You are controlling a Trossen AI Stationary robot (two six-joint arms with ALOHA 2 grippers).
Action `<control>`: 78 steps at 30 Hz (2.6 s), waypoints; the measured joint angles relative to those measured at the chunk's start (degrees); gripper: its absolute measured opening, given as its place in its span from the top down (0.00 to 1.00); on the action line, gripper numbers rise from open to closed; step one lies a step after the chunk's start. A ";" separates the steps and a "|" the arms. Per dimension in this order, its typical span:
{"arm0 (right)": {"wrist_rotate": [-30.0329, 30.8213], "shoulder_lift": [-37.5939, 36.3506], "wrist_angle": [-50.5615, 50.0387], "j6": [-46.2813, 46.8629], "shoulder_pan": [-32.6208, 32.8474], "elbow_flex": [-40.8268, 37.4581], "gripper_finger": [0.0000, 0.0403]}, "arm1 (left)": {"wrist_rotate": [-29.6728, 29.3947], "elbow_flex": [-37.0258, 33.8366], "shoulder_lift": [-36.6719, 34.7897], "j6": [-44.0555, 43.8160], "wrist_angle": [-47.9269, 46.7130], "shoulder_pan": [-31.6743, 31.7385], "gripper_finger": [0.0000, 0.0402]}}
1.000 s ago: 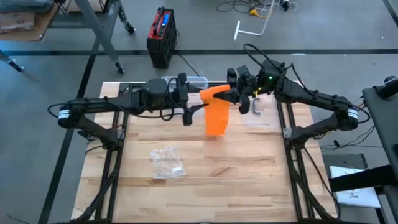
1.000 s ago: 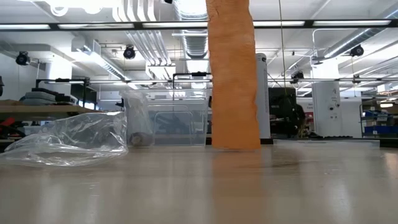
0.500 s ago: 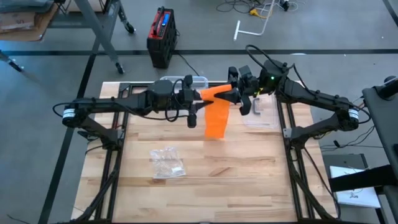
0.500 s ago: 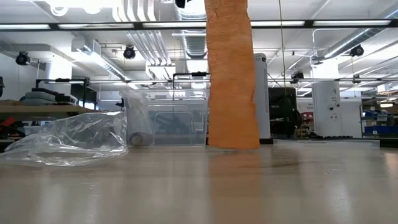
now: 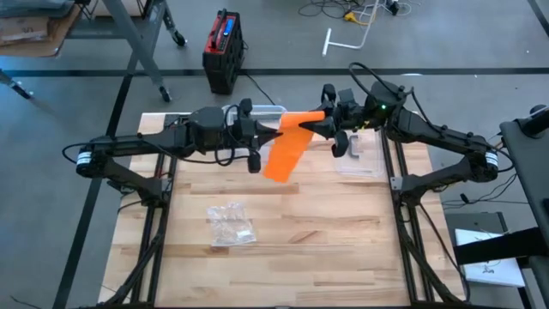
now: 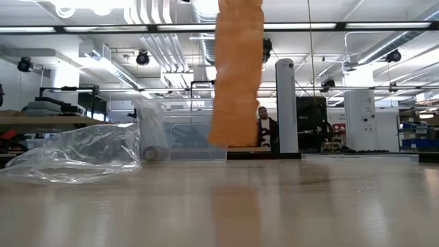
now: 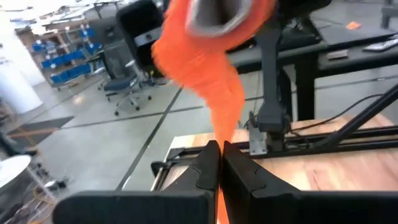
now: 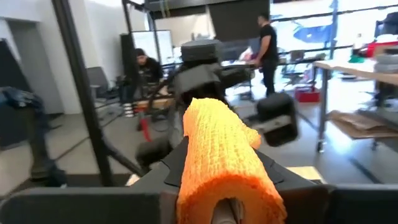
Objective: Roll bandage
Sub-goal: Roll the orange bandage
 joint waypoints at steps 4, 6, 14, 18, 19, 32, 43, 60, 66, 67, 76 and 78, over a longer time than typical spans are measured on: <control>1.11 0.08 -0.16 -1.48 -0.02 0.00 0.81 | 0.49 0.00 -0.54 0.02 -0.90 -0.04 1.00; 1.37 0.16 -0.22 -1.48 -0.02 0.00 0.80 | 1.23 0.00 -0.68 0.02 -1.69 -0.04 1.00; 2.37 0.21 -0.16 -4.16 -0.02 0.00 0.81 | 3.53 0.00 -0.61 -1.27 -2.46 -0.04 0.94; 2.32 0.21 -0.15 -5.19 0.00 0.00 0.82 | 1.95 0.00 -1.97 -1.21 -0.11 0.50 0.83; 2.35 0.23 -0.14 -5.40 -0.02 0.00 0.81 | 1.90 0.00 -2.47 -1.17 1.20 0.61 0.79; 2.34 1.57 -0.28 -8.16 -0.02 0.02 0.82 | 6.83 -0.02 -2.59 -0.81 9.16 1.09 0.23; 2.11 1.78 -0.14 -9.10 0.01 0.02 0.82 | 7.81 -0.04 -1.52 -1.25 11.51 2.18 0.25; 2.18 1.80 -0.32 -9.03 0.99 0.02 0.81 | 13.02 0.00 1.79 -2.20 14.80 5.01 0.57; 2.07 1.80 -0.38 -3.93 0.99 0.02 0.71 | 13.02 0.00 1.44 -1.50 14.64 5.01 0.88; 1.64 1.79 -0.41 -2.25 0.99 0.02 0.69 | 13.02 0.00 1.39 -1.15 14.62 5.01 0.92; 0.53 1.39 2.04 21.42 0.99 0.02 0.46 | 12.76 0.00 1.39 2.49 14.71 4.87 0.84; 0.52 1.35 2.36 25.49 0.99 0.02 0.41 | 12.68 0.00 1.39 3.90 14.53 4.83 0.83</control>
